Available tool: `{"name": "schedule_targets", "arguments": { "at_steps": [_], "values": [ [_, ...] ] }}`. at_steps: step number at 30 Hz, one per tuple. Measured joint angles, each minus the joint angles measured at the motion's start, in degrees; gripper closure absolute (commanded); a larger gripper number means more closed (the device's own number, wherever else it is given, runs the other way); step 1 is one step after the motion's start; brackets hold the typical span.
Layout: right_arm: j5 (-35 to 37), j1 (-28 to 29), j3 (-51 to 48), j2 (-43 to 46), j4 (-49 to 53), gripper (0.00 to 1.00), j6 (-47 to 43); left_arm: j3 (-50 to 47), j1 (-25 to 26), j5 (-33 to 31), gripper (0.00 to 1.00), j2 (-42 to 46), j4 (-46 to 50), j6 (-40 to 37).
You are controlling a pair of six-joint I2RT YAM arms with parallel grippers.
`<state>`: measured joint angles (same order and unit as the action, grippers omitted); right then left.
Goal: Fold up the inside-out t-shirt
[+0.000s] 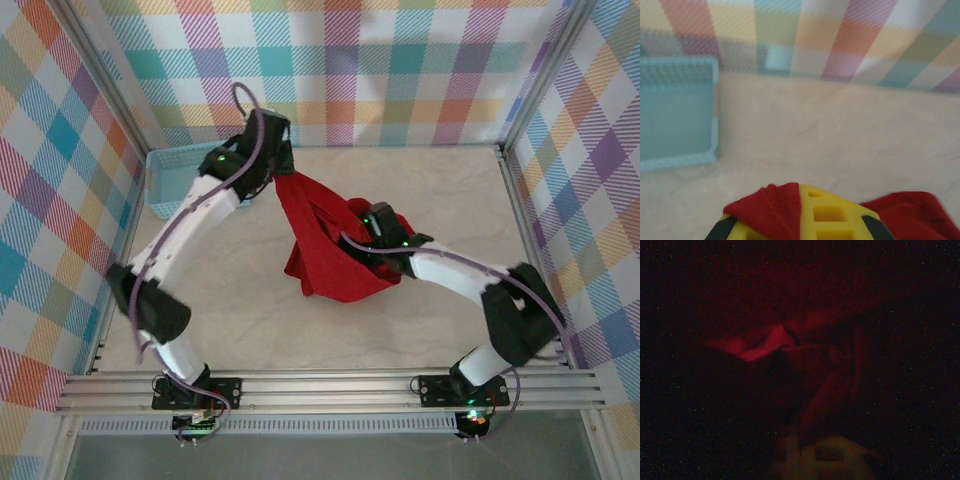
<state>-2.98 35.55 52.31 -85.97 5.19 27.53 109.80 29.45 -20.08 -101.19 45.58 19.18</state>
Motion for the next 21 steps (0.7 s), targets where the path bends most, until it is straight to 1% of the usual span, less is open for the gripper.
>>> {"name": "schedule_targets", "arguments": {
  "at_steps": [4,6,10,12,16,19,20,21],
  "values": [
    [-4.39,0.11,-3.54,10.78,0.11,1.00,-1.70,3.43,0.24,2.40,1.00,-11.06,4.92,1.07],
    [-5.57,0.11,-5.05,15.69,0.46,1.00,-2.27,3.91,0.76,3.28,1.00,-14.60,6.69,1.22],
    [-6.14,0.00,-7.04,24.28,4.33,1.00,-3.19,3.85,3.34,2.89,1.00,-17.59,9.57,1.20],
    [-6.29,-0.28,-7.08,26.43,6.23,1.00,-3.65,3.61,4.74,2.49,1.00,-17.59,10.14,1.27],
    [-6.54,-0.68,-7.45,26.51,7.85,1.00,-4.28,3.58,5.25,1.57,1.00,-18.38,10.45,2.14],
    [-6.56,-0.74,-7.67,22.49,7.85,1.00,-4.33,1.99,4.72,1.20,1.00,-19.63,10.05,2.47],
    [-6.51,-0.74,-7.65,20.26,7.76,1.00,-4.33,-0.28,4.55,1.64,0.92,-19.37,8.94,2.47],
    [-6.38,-0.74,-7.63,18.23,7.80,1.00,-4.35,-2.78,4.44,2.51,0.85,-18.78,7.63,2.54]
  ]
}}
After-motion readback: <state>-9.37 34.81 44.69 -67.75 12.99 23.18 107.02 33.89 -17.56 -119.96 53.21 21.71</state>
